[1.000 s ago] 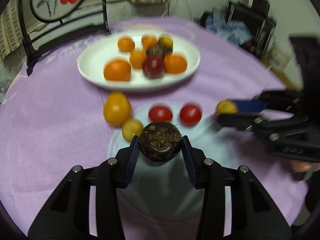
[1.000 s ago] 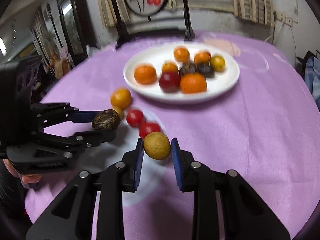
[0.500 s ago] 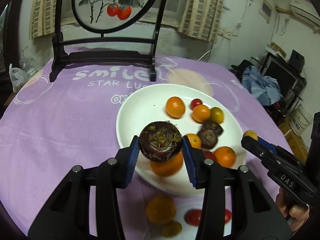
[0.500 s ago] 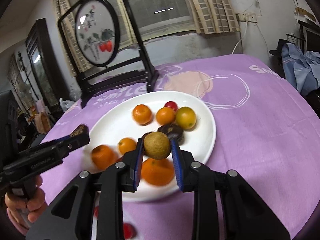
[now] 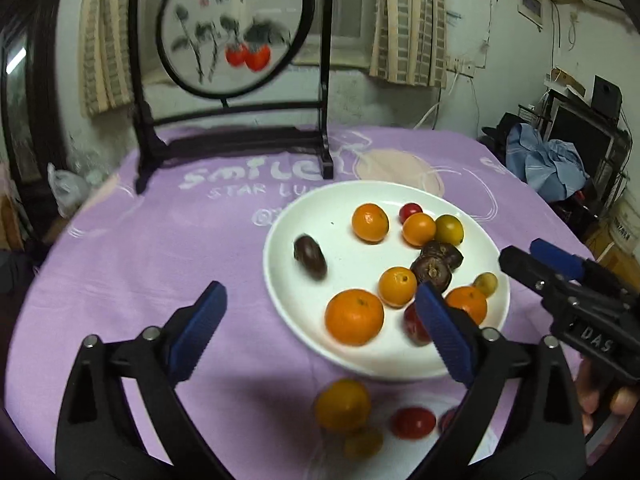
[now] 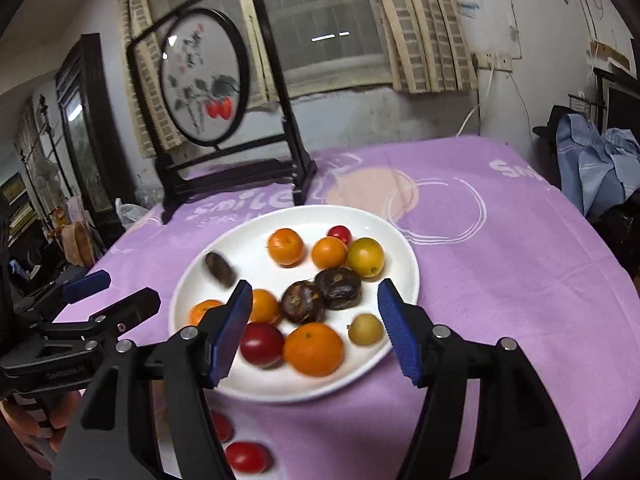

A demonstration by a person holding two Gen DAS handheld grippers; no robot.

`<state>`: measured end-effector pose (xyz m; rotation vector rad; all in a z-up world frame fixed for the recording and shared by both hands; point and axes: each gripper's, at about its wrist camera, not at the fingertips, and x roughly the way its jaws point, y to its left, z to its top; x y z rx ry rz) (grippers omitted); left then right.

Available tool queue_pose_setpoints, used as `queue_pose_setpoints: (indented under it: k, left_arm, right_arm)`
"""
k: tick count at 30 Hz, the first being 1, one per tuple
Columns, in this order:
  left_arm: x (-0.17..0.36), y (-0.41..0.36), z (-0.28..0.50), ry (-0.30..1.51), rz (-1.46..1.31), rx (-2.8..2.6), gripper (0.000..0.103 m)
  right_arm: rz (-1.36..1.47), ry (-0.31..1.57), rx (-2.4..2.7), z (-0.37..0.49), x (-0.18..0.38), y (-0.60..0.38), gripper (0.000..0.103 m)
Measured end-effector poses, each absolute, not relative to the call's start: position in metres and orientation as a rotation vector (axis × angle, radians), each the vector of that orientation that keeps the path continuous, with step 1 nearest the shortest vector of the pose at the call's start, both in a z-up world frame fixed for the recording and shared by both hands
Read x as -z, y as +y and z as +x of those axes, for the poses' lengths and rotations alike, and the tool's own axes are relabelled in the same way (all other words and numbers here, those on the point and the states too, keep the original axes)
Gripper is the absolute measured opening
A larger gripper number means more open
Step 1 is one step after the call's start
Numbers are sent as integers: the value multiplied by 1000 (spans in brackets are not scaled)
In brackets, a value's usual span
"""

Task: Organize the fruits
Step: 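Carry the plum and mangosteen over the white plate and open both tools, then move both open tools back over the remaining fruit on the mat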

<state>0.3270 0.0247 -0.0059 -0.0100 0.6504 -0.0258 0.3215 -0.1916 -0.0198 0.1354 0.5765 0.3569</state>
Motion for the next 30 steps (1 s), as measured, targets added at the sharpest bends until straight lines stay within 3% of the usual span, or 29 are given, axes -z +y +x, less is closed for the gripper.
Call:
queue_pose_setpoints:
  k: [10, 30]
  left_arm:
    - [13, 34, 274, 654, 25, -20, 101]
    - [21, 70, 276, 735, -53, -146, 101]
  right_arm:
    - [117, 737, -461, 280, 44, -175, 65]
    - [-158, 815, -528, 251, 65, -134, 65]
